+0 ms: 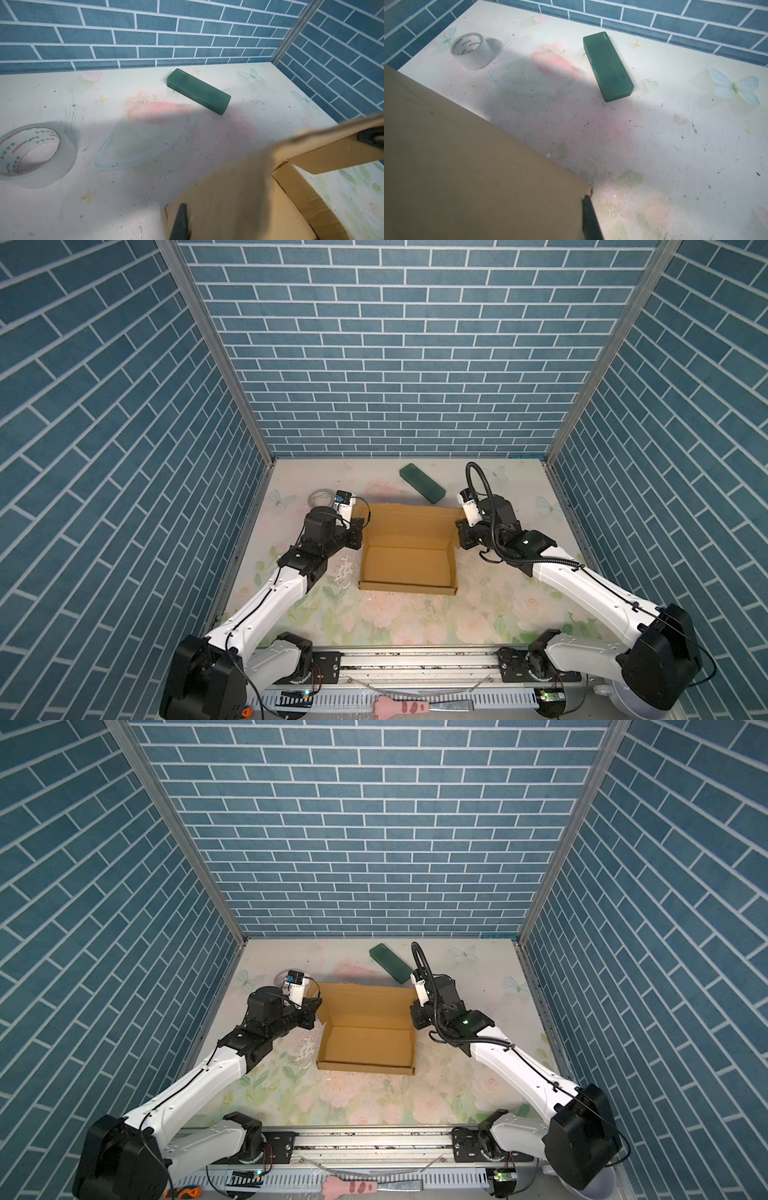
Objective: Fold the paper box
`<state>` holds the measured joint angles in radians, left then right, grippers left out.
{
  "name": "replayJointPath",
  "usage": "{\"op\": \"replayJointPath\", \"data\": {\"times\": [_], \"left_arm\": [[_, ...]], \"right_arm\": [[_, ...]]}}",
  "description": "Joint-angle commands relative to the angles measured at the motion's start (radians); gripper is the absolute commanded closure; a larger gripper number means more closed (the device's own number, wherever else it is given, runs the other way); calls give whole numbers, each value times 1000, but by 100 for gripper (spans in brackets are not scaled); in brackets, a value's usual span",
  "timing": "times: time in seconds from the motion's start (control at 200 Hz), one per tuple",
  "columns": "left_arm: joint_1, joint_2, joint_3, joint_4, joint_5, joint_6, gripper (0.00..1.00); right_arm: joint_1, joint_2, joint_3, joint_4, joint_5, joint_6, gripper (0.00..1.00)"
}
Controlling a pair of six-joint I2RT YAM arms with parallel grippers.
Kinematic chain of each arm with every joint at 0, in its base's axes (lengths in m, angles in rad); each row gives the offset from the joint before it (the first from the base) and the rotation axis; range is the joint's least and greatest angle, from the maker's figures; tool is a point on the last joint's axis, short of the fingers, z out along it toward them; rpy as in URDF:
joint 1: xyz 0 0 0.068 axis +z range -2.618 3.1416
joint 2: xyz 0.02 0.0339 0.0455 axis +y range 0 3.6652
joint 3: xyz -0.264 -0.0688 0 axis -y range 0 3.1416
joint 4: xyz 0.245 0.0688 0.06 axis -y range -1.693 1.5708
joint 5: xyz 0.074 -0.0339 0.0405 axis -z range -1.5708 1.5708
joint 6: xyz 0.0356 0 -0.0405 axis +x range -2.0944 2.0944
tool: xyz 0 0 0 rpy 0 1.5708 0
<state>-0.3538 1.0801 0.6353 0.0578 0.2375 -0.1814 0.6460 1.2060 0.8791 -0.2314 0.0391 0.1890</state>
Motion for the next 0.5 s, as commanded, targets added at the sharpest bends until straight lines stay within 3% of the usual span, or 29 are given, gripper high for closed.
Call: {"op": "replayJointPath", "data": {"times": [0.0,0.495], "left_arm": [[-21,-12,-62,37,70,-72,98],[-141,-65,-210,159,-36,-156,100]], "right_arm": [[25,-29,-79,86,32,123,100],[102,-168,-288,271,148,326,100]]}}
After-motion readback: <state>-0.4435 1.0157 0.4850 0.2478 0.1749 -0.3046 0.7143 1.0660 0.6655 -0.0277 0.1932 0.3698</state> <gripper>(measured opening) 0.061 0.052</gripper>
